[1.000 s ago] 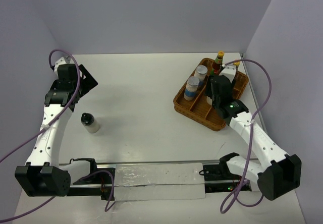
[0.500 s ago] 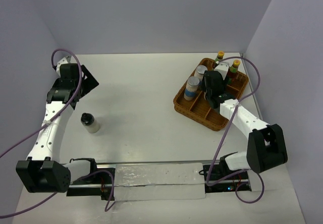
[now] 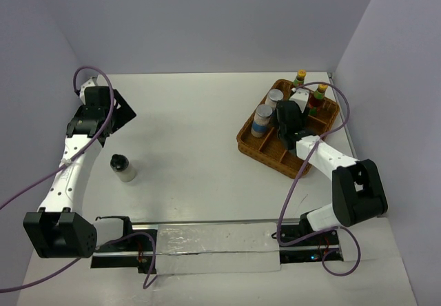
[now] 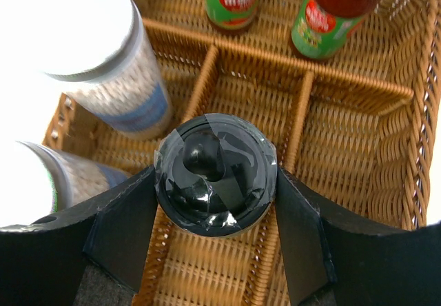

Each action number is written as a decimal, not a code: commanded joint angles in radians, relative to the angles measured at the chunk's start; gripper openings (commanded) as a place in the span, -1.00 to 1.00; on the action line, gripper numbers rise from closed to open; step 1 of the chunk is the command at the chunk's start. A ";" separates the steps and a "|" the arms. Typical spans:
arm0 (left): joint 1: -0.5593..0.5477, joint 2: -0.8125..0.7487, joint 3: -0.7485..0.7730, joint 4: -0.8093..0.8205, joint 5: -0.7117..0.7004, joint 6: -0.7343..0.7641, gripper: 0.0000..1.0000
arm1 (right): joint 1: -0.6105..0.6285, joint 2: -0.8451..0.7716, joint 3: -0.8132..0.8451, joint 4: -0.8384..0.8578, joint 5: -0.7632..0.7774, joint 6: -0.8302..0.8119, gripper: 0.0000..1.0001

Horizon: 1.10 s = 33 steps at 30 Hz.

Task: Organize the condiment bottles

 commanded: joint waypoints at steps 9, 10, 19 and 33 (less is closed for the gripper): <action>-0.006 -0.024 0.025 0.016 -0.007 0.000 0.99 | -0.006 -0.027 -0.009 0.048 0.019 -0.001 0.83; -0.006 -0.025 0.027 0.015 -0.006 0.000 0.99 | -0.006 -0.030 -0.008 0.040 0.014 -0.001 0.87; -0.006 -0.046 0.025 0.006 -0.005 -0.003 0.99 | -0.006 -0.176 0.068 -0.102 0.033 -0.001 0.96; -0.005 -0.082 0.055 -0.141 -0.125 -0.040 0.99 | 0.275 -0.245 0.466 -0.403 -0.343 -0.001 1.00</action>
